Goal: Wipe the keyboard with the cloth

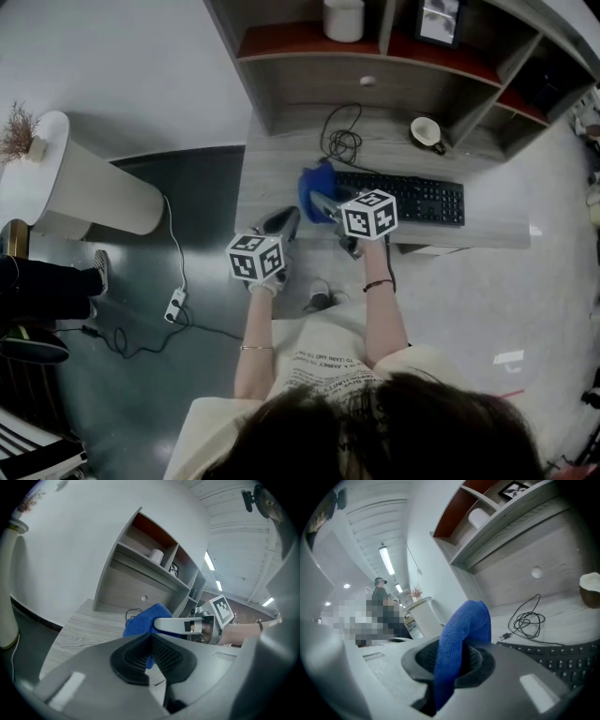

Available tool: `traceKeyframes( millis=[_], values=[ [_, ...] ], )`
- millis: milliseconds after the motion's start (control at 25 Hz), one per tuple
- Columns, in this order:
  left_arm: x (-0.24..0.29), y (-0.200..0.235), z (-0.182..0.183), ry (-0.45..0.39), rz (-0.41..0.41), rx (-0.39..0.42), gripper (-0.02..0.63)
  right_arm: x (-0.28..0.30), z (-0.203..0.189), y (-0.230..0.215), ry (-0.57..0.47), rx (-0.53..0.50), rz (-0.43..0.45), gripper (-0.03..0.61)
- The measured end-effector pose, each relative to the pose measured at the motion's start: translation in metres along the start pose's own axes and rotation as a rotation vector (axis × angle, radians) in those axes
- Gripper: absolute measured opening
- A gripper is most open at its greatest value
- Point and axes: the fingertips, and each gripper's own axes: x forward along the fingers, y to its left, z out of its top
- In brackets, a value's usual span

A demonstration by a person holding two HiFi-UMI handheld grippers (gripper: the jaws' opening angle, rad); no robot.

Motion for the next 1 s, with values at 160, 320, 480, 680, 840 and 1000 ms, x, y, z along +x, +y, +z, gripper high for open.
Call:
traceKeyframes(
  millis=[160, 320, 480, 680, 840, 1000],
  values=[
    [-0.006, -0.01, 0.008, -0.039, 0.02, -0.004, 0.002, -0.011, 0.011, 0.008, -0.018, -0.051, 0.033, 0.058],
    [-0.015, -0.017, 0.016, -0.079, 0.038, 0.006, 0.002, -0.023, 0.021, 0.02, -0.057, -0.097, 0.067, 0.058],
    [-0.024, -0.026, 0.025, -0.131, 0.049, 0.024, 0.002, -0.037, 0.033, 0.03, -0.115, -0.136, 0.097, 0.058],
    [-0.032, -0.035, 0.04, -0.203, 0.046, 0.047, 0.002, -0.054, 0.047, 0.044, -0.167, -0.189, 0.123, 0.058],
    [-0.036, -0.044, 0.051, -0.238, 0.037, 0.07, 0.002, -0.064, 0.052, 0.052, -0.186, -0.212, 0.147, 0.058],
    [-0.037, -0.052, 0.058, -0.25, 0.022, 0.092, 0.002, -0.073, 0.057, 0.058, -0.212, -0.223, 0.156, 0.058]
  ],
)
